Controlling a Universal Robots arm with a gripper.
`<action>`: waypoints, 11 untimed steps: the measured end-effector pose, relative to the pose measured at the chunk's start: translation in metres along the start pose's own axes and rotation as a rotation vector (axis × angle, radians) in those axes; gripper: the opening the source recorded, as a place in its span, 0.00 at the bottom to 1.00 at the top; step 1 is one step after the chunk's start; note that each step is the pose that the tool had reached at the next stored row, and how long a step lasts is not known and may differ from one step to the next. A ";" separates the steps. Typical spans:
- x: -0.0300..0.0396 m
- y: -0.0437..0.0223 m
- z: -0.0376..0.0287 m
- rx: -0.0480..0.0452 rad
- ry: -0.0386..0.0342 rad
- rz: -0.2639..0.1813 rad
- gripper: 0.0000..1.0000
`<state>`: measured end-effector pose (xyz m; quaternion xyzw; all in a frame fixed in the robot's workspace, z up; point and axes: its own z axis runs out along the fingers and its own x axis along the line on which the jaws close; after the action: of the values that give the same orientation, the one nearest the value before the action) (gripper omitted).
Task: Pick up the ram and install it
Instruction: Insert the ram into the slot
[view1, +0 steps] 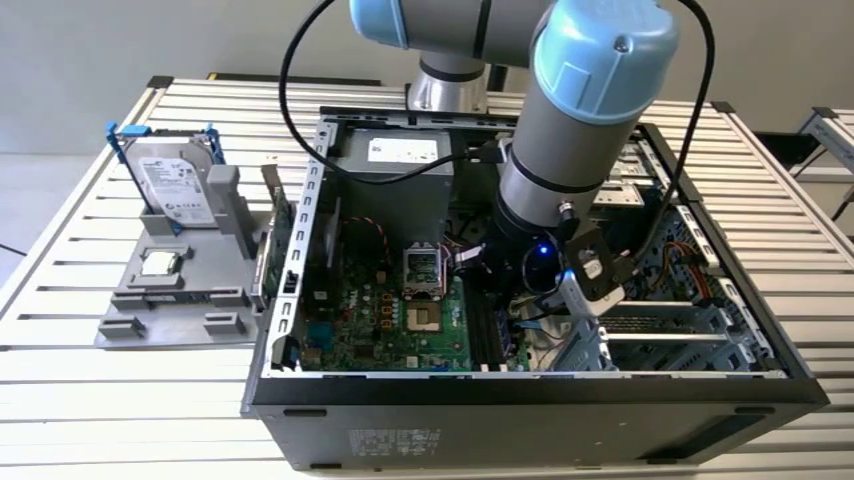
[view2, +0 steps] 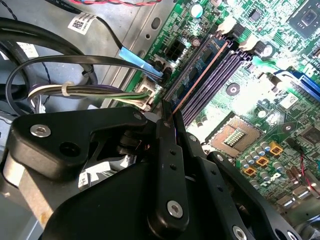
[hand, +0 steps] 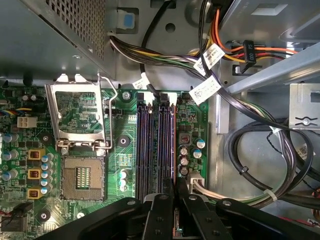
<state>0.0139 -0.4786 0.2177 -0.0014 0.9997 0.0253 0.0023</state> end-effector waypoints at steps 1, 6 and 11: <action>0.0000 0.0000 0.0000 0.0000 0.0000 0.000 0.00; 0.0004 0.0000 0.0000 0.0000 0.0000 0.000 0.00; 0.0013 0.0000 -0.0001 0.0000 0.0000 0.001 0.00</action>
<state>0.0127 -0.4785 0.2178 -0.0011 0.9997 0.0253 0.0023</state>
